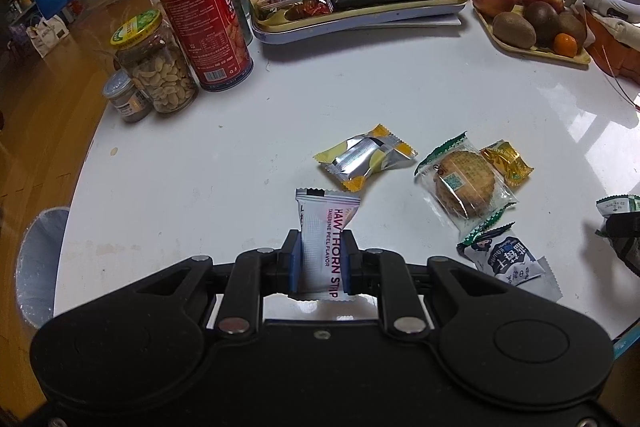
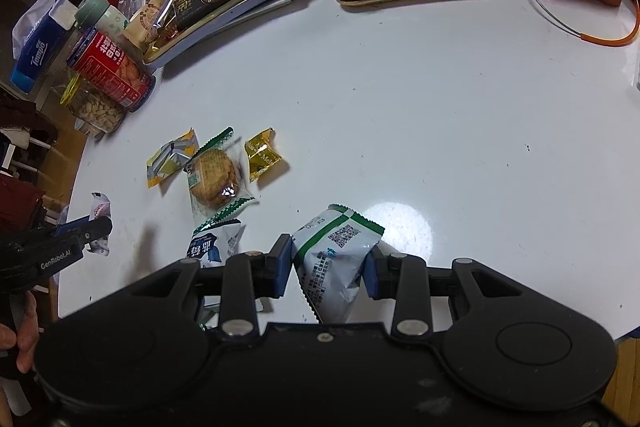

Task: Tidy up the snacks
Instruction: 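Lift both held packets and carry them toward the tin tray at the table edge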

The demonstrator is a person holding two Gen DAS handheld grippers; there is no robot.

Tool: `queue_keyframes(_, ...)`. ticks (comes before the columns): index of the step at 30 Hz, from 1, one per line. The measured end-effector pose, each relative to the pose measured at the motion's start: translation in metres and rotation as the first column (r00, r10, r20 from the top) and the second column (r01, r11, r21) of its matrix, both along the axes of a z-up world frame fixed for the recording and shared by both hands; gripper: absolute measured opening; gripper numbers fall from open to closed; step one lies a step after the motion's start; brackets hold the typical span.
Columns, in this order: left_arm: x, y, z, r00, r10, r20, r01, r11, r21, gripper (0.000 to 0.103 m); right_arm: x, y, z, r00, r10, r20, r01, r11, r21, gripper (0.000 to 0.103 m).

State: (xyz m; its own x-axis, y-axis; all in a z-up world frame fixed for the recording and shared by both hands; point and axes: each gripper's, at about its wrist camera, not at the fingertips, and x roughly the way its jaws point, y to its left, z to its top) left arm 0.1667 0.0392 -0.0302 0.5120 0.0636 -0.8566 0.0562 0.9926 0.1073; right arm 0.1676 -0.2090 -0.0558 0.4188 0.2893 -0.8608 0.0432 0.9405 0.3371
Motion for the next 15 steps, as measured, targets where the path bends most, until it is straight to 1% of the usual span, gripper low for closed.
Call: queue_keyframes(15, -0.0091, 0.0028, -0.0013, 0.999, 0.036, 0.012, -0.036, 0.999, 0.001, 0.026, -0.0037, -0.002, 0.0001, 1.0, -0.006, 0.004, 0.006, 1.0, -0.014, 0.038)
